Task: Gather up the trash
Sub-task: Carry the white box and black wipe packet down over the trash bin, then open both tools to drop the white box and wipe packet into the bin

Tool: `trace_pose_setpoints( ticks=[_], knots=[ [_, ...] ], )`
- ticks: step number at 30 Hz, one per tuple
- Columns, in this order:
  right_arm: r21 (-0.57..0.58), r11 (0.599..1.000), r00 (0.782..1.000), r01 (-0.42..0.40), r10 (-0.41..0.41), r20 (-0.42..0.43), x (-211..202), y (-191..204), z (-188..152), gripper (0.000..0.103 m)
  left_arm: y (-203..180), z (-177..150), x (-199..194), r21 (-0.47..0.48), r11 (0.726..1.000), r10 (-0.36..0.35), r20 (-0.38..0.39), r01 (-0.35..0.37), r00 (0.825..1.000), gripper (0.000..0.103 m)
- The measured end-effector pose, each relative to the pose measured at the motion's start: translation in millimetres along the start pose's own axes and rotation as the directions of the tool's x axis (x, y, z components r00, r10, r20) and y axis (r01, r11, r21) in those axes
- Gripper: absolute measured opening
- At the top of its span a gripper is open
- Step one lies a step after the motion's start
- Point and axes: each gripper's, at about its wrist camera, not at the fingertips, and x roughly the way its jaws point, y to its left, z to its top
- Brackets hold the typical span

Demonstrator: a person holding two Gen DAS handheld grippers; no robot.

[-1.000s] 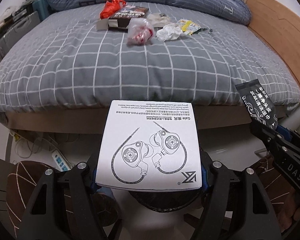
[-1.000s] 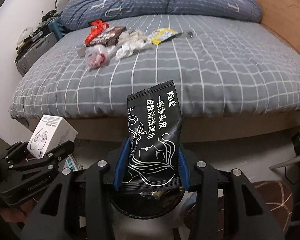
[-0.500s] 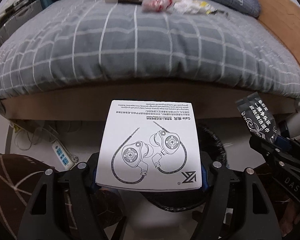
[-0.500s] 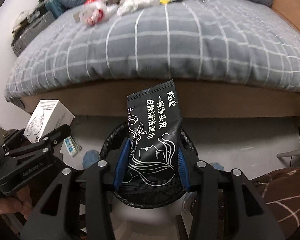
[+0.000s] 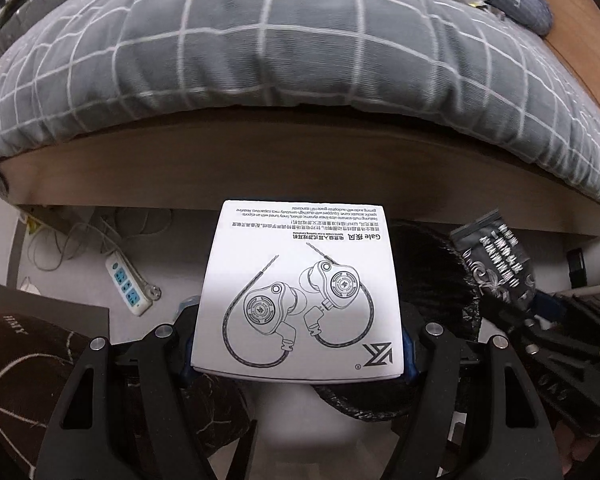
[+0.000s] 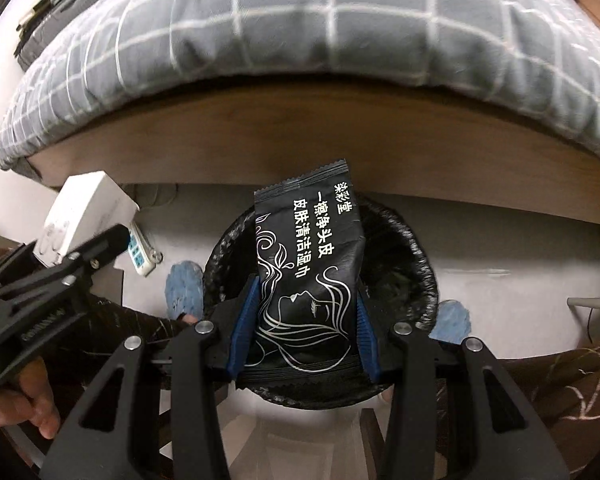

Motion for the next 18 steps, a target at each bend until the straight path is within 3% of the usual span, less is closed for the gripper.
trace_pose_setpoints(
  ticks=[5,14,18],
  knots=[
    [-0.009,1.0,1.0,-0.005,0.005,-0.024,14.0,3.5,2.5,0.049,6.4,0.2,5.9,-0.007,1.0,0.001,-0.01,-0.001,1.0,0.069],
    [0.009,0.998,0.998,0.063,-0.063,0.006,9.2,-19.2,-1.3,0.083,-10.4,3.2,21.9,0.035,0.999,-0.017,-0.04,0.018,0.999,0.069],
    [0.038,0.994,0.995,0.102,-0.103,0.018,2.2,-42.0,-6.6,0.09,-21.8,3.4,28.7,0.059,0.998,-0.028,-0.053,0.031,0.998,0.069]
  ],
)
